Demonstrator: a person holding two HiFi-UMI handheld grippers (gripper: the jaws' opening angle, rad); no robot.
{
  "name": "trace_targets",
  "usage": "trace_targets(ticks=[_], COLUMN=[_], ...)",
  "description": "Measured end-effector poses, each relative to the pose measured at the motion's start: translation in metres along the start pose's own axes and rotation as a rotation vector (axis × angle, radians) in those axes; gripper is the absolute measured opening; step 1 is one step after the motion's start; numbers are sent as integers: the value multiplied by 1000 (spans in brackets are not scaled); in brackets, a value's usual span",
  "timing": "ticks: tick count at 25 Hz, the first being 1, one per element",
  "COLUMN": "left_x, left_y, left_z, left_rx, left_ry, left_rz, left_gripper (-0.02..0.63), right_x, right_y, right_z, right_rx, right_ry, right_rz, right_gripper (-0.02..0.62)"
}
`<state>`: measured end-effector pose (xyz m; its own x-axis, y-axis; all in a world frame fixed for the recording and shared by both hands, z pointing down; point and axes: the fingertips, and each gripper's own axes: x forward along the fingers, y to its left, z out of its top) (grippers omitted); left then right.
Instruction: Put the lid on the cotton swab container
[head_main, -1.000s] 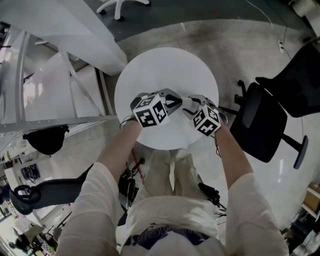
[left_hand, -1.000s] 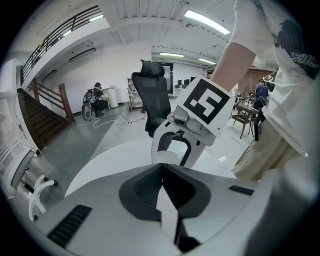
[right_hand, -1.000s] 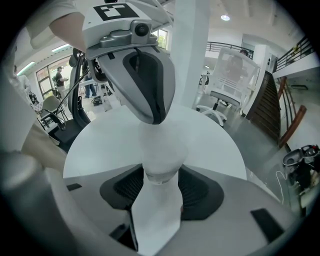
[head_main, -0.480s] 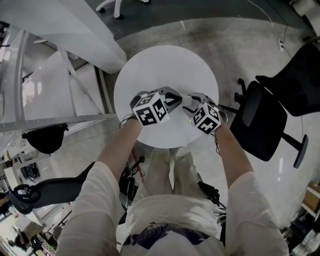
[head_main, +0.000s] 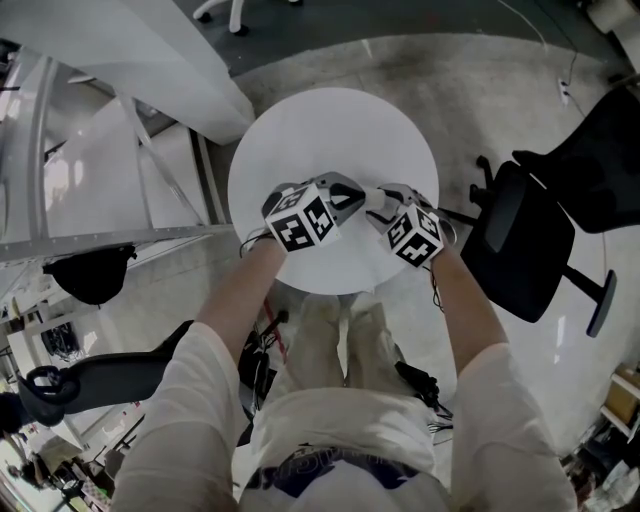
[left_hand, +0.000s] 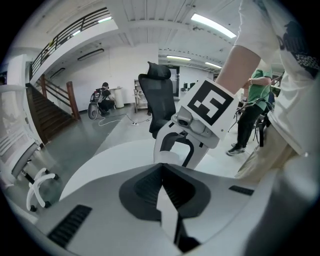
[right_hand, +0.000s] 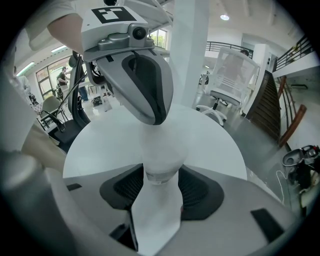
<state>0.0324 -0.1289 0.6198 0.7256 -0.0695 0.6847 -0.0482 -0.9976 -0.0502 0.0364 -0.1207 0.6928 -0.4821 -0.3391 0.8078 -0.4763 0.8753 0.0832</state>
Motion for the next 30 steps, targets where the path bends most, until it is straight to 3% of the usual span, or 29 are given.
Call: trace_targets(ticks=[18,25,30], left_x=[-30,-80,-130], left_y=[-5,11,3], left_z=[7,44,80], left_rx=[-152,-209,-312], left_ry=[-119,-256,-415], left_rz=[39,138,268], left_gripper=[0,0,0], right_x=[-31,-93,-160], right_y=[5,-15,-17], right_z=[8,39,74], right_rx=[40,154,285], right_ry=[-76,-202,-359], right_rz=[-54,-224,-408], right_gripper=[238,227,162])
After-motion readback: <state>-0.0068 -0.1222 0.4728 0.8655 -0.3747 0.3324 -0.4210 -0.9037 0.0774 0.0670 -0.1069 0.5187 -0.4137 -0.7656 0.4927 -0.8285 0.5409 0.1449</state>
